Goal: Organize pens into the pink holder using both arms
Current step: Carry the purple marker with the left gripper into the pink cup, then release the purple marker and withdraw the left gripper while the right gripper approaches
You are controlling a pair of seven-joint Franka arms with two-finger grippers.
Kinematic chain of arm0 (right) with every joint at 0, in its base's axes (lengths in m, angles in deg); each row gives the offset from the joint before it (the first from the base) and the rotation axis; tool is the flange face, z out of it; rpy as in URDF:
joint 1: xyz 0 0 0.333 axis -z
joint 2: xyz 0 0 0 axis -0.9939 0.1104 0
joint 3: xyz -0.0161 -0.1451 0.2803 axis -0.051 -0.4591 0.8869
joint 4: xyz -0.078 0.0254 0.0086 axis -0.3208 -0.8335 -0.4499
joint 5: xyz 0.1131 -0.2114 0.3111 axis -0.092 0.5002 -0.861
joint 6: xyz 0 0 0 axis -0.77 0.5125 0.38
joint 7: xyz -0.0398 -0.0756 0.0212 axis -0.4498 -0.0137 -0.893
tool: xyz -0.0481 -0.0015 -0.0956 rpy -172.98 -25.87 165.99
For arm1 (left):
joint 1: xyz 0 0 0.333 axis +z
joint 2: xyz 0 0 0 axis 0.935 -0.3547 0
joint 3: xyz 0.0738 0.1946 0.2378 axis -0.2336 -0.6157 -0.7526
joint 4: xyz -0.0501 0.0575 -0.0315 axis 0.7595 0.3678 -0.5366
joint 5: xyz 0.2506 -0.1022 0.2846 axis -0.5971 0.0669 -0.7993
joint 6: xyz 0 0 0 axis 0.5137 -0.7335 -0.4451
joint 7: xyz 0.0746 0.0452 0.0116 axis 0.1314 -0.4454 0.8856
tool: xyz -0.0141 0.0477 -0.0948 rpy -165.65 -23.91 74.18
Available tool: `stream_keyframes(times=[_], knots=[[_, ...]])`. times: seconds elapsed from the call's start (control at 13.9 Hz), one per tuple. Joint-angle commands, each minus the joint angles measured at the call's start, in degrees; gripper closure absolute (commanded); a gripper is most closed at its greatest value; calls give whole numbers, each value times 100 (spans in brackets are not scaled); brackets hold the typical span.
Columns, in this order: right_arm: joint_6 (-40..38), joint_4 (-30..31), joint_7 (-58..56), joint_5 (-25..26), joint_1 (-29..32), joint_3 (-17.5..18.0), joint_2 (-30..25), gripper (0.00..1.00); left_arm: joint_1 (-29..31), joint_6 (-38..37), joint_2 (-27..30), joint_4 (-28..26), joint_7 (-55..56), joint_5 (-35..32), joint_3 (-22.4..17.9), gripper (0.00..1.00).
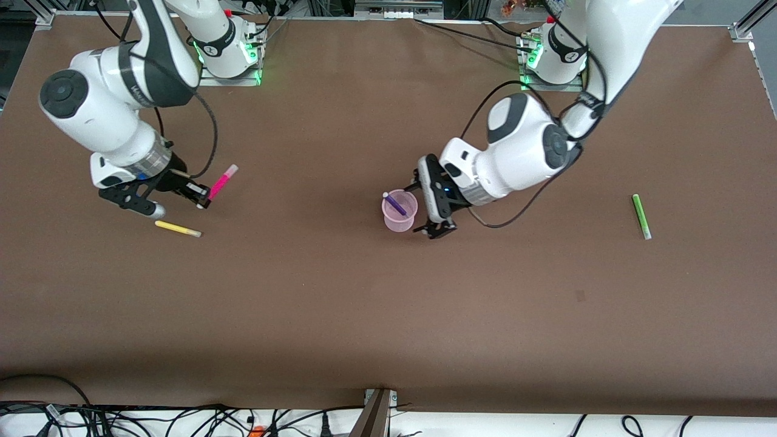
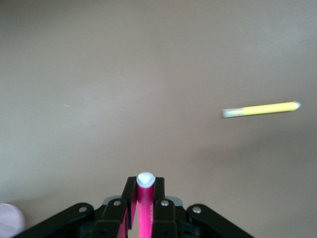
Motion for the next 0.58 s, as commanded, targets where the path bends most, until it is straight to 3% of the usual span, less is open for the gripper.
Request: stream_keyframes(times=[0.0, 0.14, 0.29, 0.43, 0.5], knots=[[-49, -618, 1240, 590, -608, -15, 204, 100, 363, -1023, 469, -80, 391, -80, -102, 0], [21, -926, 2276, 1284, -1117, -15, 414, 100, 495, -1787, 688, 8, 846, -930, -365, 0], [397, -1085, 3366, 1847, -1522, -15, 625, 100, 749, -2658, 874, 200, 1286, -1477, -383, 0], [522, -1242, 4429, 2488, -1944, -24, 906, 100, 987, -3676, 883, 630, 1551, -2064, -392, 0], [496, -1452, 4940, 2700, -2111, -24, 1134, 100, 1058, -4229, 875, 919, 1760, -2686, -392, 0]])
